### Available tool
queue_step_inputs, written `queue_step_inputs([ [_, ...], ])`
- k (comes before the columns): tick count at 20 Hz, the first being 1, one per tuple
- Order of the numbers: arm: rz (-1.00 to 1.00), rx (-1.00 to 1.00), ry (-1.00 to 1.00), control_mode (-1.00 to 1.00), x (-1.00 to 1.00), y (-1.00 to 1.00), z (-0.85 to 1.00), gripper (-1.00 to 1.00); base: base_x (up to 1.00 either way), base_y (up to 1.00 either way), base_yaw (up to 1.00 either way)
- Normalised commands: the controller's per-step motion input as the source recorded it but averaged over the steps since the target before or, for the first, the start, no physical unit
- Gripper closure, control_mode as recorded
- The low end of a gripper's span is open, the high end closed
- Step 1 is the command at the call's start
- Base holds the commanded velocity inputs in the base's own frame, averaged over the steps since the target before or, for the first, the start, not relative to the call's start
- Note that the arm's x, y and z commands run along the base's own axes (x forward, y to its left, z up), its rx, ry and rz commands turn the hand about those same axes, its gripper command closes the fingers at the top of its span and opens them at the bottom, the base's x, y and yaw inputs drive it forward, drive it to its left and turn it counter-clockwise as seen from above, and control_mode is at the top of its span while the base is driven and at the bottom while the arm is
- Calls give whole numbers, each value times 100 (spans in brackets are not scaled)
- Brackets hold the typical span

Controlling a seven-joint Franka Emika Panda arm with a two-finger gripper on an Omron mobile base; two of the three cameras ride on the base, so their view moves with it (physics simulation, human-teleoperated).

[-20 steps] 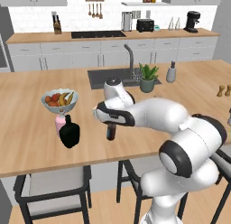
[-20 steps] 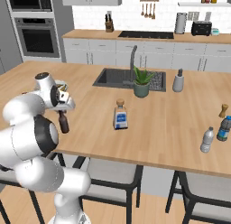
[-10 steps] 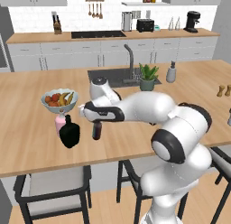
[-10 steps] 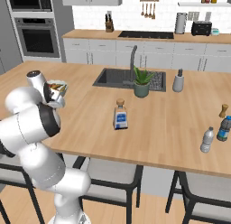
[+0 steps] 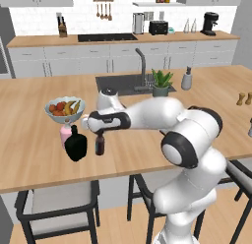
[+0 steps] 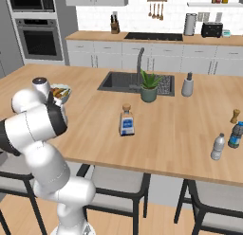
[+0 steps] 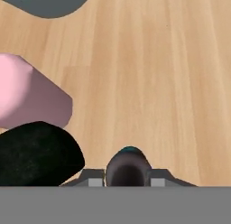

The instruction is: Move the plastic bottles in the middle to the plastics group, and the glass bottles in the middle to the glass group.

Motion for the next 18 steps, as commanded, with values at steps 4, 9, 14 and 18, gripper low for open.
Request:
queue_step_inputs([
  [4, 0, 11, -1, -100, -1, 18, -51, 100, 0, 0, 0],
  [9, 0, 3, -1, -100, -14, -15, -39, -100, 0, 0, 0],
  [14, 0, -1, -7, -100, -22, -18, -2, -100, 0, 0, 0],
  [18, 0, -1, -6, -100, -23, -8, 26, -100, 0, 0, 0],
])
